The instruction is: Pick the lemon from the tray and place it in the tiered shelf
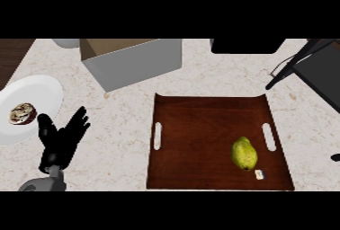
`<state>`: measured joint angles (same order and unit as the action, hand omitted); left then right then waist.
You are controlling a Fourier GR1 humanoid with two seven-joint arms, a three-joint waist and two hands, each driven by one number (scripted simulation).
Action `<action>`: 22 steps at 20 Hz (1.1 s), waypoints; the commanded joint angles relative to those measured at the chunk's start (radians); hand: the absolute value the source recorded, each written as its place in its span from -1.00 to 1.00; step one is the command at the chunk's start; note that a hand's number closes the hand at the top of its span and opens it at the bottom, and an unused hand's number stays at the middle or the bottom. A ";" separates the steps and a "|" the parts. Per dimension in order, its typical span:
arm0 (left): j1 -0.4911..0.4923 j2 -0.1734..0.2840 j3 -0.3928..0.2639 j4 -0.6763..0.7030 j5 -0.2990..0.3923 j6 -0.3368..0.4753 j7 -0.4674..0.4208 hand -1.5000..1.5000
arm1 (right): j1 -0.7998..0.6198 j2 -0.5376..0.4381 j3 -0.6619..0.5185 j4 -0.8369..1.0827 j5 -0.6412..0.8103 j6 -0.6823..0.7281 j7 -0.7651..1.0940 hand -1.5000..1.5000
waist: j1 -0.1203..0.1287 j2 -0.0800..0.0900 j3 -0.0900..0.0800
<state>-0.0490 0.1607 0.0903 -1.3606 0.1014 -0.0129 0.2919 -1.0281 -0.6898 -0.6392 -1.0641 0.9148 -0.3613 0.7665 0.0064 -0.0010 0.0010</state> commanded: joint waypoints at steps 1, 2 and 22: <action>0.005 0.005 0.002 0.008 -0.001 -0.010 -0.003 0.00 | 0.013 -0.051 -0.044 -0.039 -0.030 -0.064 0.004 -1.00 | -0.005 0.000 -0.001; -0.007 -0.027 -0.019 0.031 -0.030 0.022 -0.025 0.00 | 0.022 -0.031 -0.019 -0.052 0.008 -0.116 0.016 -1.00 | -0.005 0.001 -0.001; -0.019 0.002 0.041 0.032 0.013 0.008 0.014 0.00 | 0.520 -0.088 -0.421 -0.896 -0.190 0.276 0.304 -1.00 | -0.036 -0.006 -0.001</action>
